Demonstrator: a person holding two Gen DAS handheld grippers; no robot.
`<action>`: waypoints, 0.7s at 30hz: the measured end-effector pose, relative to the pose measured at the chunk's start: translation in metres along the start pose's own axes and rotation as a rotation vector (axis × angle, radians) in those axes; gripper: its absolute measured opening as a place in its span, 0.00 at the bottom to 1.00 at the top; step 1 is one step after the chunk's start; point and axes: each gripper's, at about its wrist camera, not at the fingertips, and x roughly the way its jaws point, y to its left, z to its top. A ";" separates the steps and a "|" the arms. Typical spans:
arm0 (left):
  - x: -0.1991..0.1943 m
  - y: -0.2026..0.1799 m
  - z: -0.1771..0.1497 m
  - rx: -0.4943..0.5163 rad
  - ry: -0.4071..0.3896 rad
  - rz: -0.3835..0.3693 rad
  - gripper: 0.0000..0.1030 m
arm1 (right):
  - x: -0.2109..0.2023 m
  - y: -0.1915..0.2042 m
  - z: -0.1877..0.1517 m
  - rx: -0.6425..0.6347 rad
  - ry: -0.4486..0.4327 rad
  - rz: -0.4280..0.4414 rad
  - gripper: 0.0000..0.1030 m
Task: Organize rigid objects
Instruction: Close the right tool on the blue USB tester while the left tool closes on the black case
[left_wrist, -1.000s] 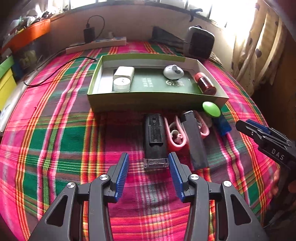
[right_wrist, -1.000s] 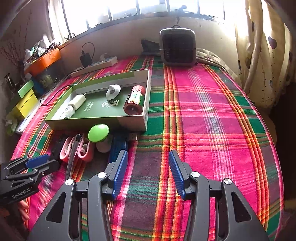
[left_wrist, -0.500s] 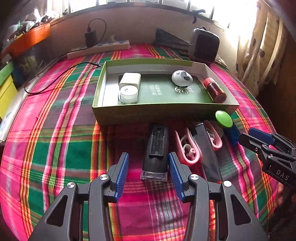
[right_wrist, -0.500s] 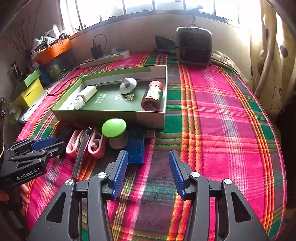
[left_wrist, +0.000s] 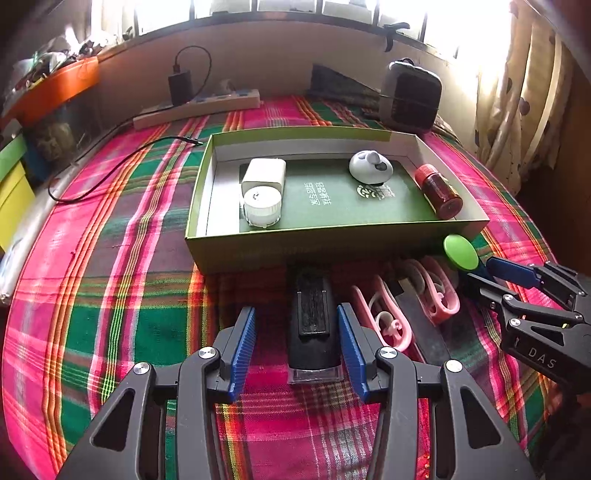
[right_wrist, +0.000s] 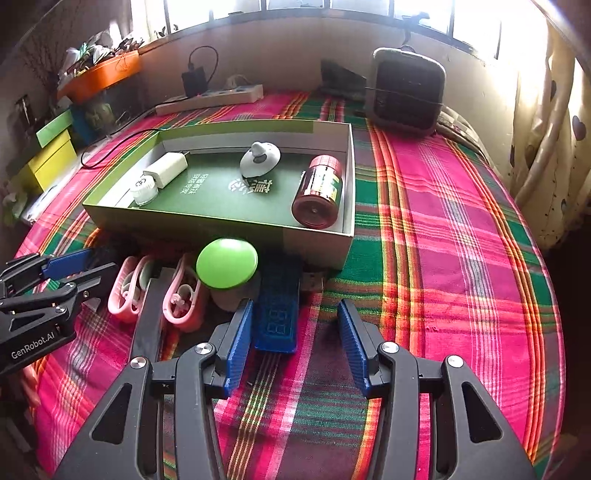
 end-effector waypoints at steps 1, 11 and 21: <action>0.000 -0.001 0.000 0.001 -0.002 0.004 0.42 | 0.000 0.000 0.000 0.000 -0.002 -0.002 0.46; 0.000 0.001 -0.002 -0.024 -0.024 0.001 0.42 | 0.001 -0.001 0.000 0.009 -0.006 -0.002 0.46; -0.002 0.003 -0.003 -0.040 -0.022 0.002 0.34 | -0.002 -0.003 -0.002 0.032 -0.016 0.014 0.35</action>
